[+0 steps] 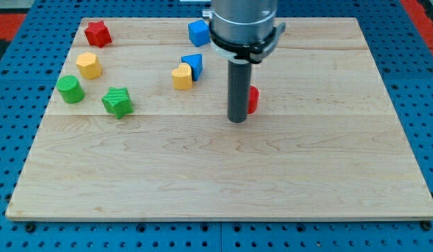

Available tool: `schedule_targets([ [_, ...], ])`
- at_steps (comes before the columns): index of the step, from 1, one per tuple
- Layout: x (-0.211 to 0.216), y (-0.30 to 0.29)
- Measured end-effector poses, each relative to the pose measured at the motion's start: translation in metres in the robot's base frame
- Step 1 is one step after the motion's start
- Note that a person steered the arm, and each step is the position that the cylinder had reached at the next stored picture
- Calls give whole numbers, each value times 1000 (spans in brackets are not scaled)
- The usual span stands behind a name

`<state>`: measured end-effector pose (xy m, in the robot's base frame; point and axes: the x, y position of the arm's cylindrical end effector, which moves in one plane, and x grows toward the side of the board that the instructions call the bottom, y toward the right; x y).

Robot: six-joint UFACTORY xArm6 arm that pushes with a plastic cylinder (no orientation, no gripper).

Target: Push the red circle to the top right of the board

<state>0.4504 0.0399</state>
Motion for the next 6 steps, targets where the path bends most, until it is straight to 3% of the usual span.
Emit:
schedule_targets([
  [2,-33,59],
  [4,4,46],
  [5,-18,21],
  [6,-50,40],
])
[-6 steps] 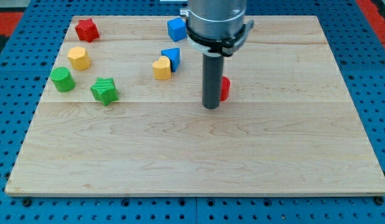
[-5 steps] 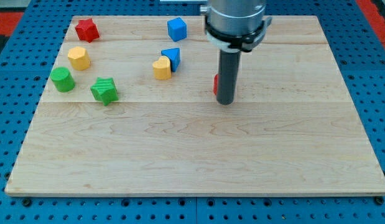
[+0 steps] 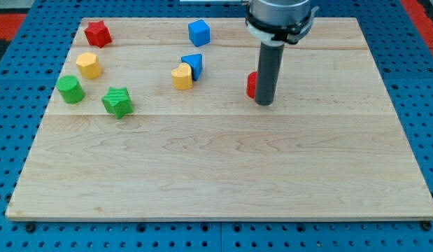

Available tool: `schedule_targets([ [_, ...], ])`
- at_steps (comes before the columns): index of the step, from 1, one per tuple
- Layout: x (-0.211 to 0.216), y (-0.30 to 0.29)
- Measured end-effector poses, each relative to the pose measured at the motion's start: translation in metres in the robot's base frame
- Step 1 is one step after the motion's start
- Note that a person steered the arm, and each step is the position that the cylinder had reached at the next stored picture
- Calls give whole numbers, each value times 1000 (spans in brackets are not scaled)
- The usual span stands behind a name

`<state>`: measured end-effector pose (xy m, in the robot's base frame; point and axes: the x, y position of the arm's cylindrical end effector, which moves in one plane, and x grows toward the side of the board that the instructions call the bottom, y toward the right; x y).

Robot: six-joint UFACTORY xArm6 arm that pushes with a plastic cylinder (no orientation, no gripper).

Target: Push the red circle to the top right of the board

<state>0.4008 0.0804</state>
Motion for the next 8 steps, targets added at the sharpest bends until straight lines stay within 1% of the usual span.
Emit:
schedule_targets([
  [1,-18,-14],
  [2,-28,-46],
  [4,-83,40],
  [5,-92,42],
  [6,-100,11],
  [7,-122,45],
  [8,-131,47],
])
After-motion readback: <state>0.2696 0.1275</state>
